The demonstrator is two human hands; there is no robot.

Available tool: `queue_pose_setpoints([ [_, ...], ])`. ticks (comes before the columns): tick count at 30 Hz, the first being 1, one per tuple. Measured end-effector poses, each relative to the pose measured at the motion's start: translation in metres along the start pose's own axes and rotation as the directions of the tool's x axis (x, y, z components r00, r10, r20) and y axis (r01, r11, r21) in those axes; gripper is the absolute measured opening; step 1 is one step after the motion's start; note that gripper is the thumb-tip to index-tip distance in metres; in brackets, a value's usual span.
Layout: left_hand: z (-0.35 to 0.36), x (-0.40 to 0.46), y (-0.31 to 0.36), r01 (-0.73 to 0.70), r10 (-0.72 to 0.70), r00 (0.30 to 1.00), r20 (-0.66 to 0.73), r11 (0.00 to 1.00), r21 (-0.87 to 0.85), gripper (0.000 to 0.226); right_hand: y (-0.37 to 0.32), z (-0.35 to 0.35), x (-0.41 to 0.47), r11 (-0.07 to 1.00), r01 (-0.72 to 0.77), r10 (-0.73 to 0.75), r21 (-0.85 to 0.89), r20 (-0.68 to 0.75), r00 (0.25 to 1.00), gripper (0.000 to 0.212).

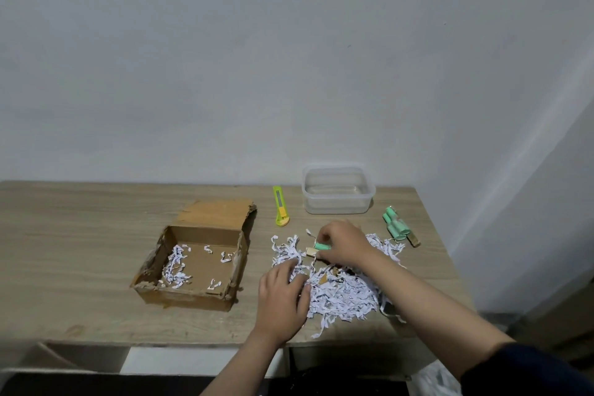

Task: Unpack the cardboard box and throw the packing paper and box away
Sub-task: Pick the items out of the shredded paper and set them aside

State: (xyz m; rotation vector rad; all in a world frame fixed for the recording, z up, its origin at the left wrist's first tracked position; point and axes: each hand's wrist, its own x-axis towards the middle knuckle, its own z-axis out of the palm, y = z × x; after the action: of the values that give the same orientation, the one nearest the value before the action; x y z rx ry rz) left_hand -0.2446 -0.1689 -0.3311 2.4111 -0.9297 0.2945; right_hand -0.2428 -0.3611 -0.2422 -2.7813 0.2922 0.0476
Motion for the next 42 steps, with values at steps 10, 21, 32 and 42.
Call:
queue_pose_setpoints([
  [10, 0.001, 0.003, -0.002, 0.017, -0.016, 0.999, 0.032, 1.000, -0.019, 0.022, -0.002, -0.014, 0.001, 0.992, 0.076, -0.057, 0.097, -0.186, 0.981, 0.040],
  [21, -0.009, 0.002, 0.004, 0.057, -0.050, 0.995, 0.088, 0.995, -0.076, 0.042, 0.017, -0.078, -0.038, 0.864, 0.044, 0.193, 0.502, -0.410, 0.891, 0.027],
  [32, -0.013, 0.003, 0.006, 0.156, -0.151, 0.986, 0.068, 0.985, -0.071, 0.061, 0.096, -0.076, -0.079, 0.697, -0.173, 0.603, 0.696, -0.438, 0.667, 0.013],
  [42, -0.012, 0.005, 0.008, 0.210, -0.198, 0.969, 0.150, 0.975, -0.067, 0.076, 0.138, -0.038, -0.063, 0.430, -0.249, 0.859, 0.868, -0.308, 0.408, 0.008],
])
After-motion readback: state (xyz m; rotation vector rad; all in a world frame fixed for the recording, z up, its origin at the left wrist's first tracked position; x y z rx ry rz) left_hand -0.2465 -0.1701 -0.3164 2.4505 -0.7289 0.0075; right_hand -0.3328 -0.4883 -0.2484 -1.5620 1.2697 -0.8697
